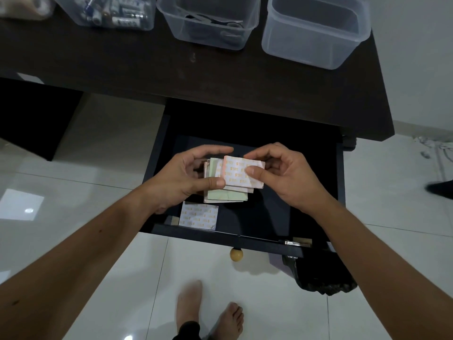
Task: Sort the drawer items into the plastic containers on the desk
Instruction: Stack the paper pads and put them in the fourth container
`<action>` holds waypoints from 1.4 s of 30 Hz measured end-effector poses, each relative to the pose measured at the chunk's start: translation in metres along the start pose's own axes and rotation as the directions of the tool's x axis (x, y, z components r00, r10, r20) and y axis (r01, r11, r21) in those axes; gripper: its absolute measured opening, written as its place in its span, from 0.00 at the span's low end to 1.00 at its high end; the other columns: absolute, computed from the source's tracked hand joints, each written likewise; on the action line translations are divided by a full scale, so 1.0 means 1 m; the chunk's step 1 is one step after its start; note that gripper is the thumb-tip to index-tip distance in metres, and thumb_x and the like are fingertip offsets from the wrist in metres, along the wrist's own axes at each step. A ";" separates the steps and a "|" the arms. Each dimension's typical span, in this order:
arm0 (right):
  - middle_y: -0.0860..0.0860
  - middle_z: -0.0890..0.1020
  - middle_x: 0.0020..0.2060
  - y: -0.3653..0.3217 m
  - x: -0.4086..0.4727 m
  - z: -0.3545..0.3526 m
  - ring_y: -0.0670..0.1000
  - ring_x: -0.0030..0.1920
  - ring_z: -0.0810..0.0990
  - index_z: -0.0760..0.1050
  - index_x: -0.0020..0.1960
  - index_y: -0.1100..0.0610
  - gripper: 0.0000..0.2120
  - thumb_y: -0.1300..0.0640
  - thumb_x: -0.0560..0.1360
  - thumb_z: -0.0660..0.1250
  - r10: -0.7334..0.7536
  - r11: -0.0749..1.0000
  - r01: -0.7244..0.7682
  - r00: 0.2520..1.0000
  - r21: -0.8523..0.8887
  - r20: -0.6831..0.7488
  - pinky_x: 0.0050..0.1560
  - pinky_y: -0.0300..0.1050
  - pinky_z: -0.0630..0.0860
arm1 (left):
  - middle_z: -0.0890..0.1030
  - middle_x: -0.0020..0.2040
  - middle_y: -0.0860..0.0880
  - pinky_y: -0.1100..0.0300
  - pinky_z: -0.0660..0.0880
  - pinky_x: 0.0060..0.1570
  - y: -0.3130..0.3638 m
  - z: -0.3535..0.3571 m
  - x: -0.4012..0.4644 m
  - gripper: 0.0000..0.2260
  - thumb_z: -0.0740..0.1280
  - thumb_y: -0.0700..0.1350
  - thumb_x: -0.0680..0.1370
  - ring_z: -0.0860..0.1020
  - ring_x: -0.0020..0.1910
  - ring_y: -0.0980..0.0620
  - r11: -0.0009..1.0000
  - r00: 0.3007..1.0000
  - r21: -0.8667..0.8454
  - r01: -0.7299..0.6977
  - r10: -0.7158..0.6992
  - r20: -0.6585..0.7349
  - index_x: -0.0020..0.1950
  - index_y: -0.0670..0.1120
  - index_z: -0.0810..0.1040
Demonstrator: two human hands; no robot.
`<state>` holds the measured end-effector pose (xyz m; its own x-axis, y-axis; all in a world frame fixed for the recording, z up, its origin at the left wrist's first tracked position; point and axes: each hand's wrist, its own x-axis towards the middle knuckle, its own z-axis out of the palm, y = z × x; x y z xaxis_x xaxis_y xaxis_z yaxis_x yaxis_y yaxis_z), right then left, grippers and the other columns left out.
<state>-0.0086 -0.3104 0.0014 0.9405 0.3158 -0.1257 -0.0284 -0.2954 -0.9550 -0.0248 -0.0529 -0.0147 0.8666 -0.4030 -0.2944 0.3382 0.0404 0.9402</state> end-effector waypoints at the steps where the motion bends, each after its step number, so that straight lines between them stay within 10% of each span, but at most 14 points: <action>1: 0.59 0.81 0.56 0.000 0.001 0.001 0.60 0.54 0.84 0.85 0.56 0.51 0.10 0.61 0.77 0.76 -0.003 1.000 0.003 1.000 0.000 -0.006 0.59 0.49 0.84 | 0.84 0.64 0.46 0.53 0.84 0.57 0.000 0.000 0.000 0.31 0.77 0.39 0.73 0.84 0.64 0.47 1.000 1.000 -0.008 -0.003 0.003 0.009 0.74 0.56 0.77; 13: 0.54 0.80 0.55 -0.004 0.004 0.013 0.59 0.51 0.82 0.85 0.58 0.49 0.11 0.58 0.76 0.77 -0.025 0.998 0.024 1.000 -0.064 -0.018 0.52 0.54 0.84 | 0.85 0.59 0.47 0.54 0.85 0.52 0.007 0.002 -0.002 0.20 0.78 0.42 0.71 0.85 0.60 0.45 1.000 0.998 -0.015 -0.020 0.019 -0.060 0.63 0.51 0.83; 20: 0.54 0.83 0.51 0.013 -0.015 0.007 0.53 0.48 0.82 0.76 0.55 0.54 0.23 0.36 0.74 0.73 0.169 0.935 -0.146 0.985 0.324 -0.043 0.47 0.47 0.79 | 0.85 0.57 0.48 0.53 0.84 0.56 0.023 -0.016 0.001 0.16 0.79 0.39 0.73 0.84 0.58 0.48 0.994 0.986 0.054 -0.097 0.104 -0.128 0.57 0.54 0.83; 28: 0.49 0.85 0.57 0.029 -0.013 0.032 0.51 0.56 0.85 0.82 0.61 0.49 0.24 0.52 0.67 0.83 0.201 0.979 -0.198 0.941 -0.040 0.271 0.63 0.51 0.82 | 0.83 0.53 0.50 0.62 0.82 0.49 0.027 -0.023 0.015 0.14 0.70 0.32 0.81 0.84 0.51 0.56 0.996 0.984 0.007 -0.090 0.090 -0.156 0.59 0.50 0.77; 42: 0.38 0.80 0.50 0.021 0.010 0.058 0.42 0.48 0.77 0.83 0.65 0.48 0.25 0.49 0.70 0.83 0.300 0.886 -0.081 0.850 -0.456 0.433 0.49 0.34 0.74 | 0.81 0.58 0.47 0.58 0.83 0.54 0.029 -0.023 0.013 0.14 0.68 0.32 0.81 0.84 0.57 0.51 0.993 0.989 -0.087 -0.082 0.071 -0.128 0.61 0.47 0.76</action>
<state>-0.0197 -0.2609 -0.0351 0.6445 0.5701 -0.5096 0.0534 -0.6984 -0.7137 0.0047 -0.0364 0.0047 0.9281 -0.2789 -0.2465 0.2963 0.1528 0.9428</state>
